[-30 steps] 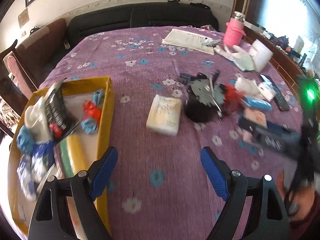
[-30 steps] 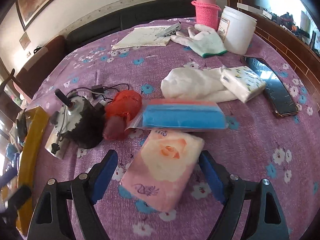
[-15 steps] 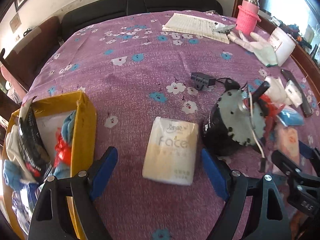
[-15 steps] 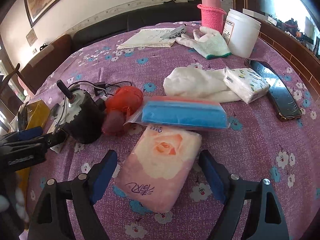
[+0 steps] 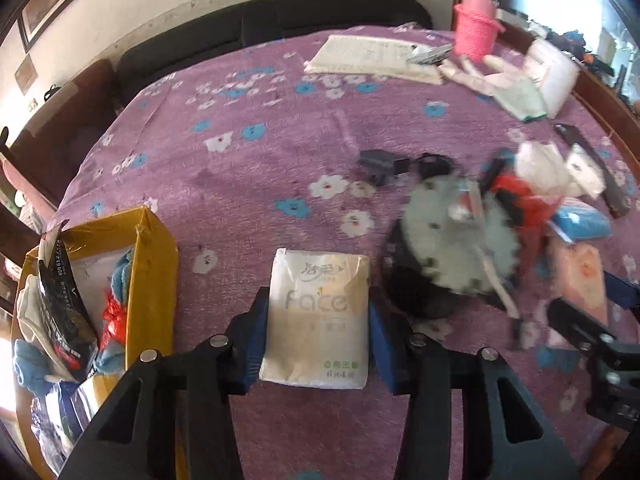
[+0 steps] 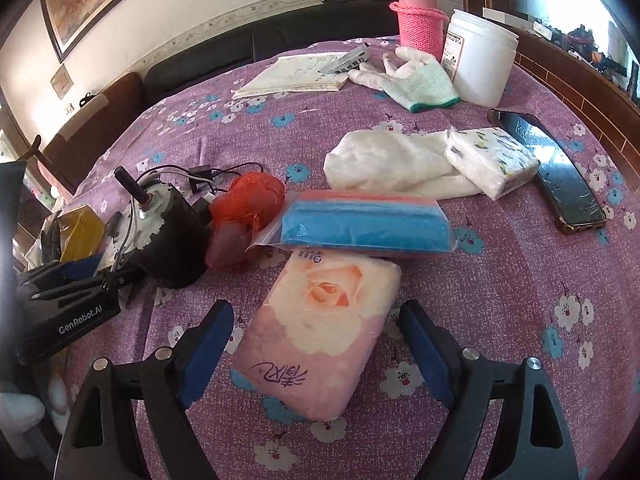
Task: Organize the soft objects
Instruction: 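Grasp the pink rose tissue pack with the right gripper while left lifts the Face pack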
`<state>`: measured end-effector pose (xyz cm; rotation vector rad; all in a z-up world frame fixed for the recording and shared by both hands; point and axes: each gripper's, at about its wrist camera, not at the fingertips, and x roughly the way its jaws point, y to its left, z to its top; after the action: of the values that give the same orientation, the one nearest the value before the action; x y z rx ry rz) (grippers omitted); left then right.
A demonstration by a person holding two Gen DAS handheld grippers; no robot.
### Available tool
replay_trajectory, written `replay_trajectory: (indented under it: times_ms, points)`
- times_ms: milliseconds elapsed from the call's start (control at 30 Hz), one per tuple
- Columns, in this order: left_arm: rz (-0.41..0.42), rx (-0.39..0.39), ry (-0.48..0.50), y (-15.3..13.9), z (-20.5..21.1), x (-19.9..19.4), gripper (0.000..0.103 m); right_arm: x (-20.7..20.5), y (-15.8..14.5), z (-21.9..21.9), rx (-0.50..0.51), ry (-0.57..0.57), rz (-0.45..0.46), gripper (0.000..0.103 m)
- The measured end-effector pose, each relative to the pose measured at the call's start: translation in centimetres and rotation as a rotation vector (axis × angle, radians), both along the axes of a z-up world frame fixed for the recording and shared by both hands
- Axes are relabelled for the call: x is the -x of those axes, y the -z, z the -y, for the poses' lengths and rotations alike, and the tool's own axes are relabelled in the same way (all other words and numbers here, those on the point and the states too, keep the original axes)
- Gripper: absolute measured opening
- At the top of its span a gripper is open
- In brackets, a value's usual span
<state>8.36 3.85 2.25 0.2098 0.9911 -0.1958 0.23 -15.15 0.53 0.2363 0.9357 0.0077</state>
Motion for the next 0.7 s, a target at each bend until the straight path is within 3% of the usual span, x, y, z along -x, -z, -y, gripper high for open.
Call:
replay_trajectory:
  times_ms: [133,300,467,567,633,667,700]
  points:
    - [0.025,0.062,0.003,-2.0,-0.3,2.0,0.044,0.0,0.0,-0.2,0.024,-0.009,0.004,0.087]
    - [0.07,0.211,0.0,-5.8,-2.5,6.8,0.045,0.1,0.2,-0.7,0.072,-0.019,0.009,0.087]
    - [0.125,0.351,-0.065,-7.9,-8.3,12.6,0.045,0.1,0.2,-0.4,0.058,-0.019,0.021,0.088]
    - [0.159,0.377,-0.146,-8.3,-12.4,15.3,0.045,0.4,0.2,-0.2,0.037,-0.017,0.03,0.087]
    - [0.17,0.389,-0.201,-8.3,-15.0,16.6,0.045,0.6,0.1,0.1,0.039,-0.004,0.032,0.082]
    - [0.176,0.399,-0.239,-8.4,-16.9,17.4,0.045,0.8,0.1,0.0,0.065,0.001,0.028,0.071]
    - [0.181,0.404,-0.264,-8.4,-18.1,17.9,0.045,1.1,0.0,0.0,0.079,-0.01,0.023,0.067]
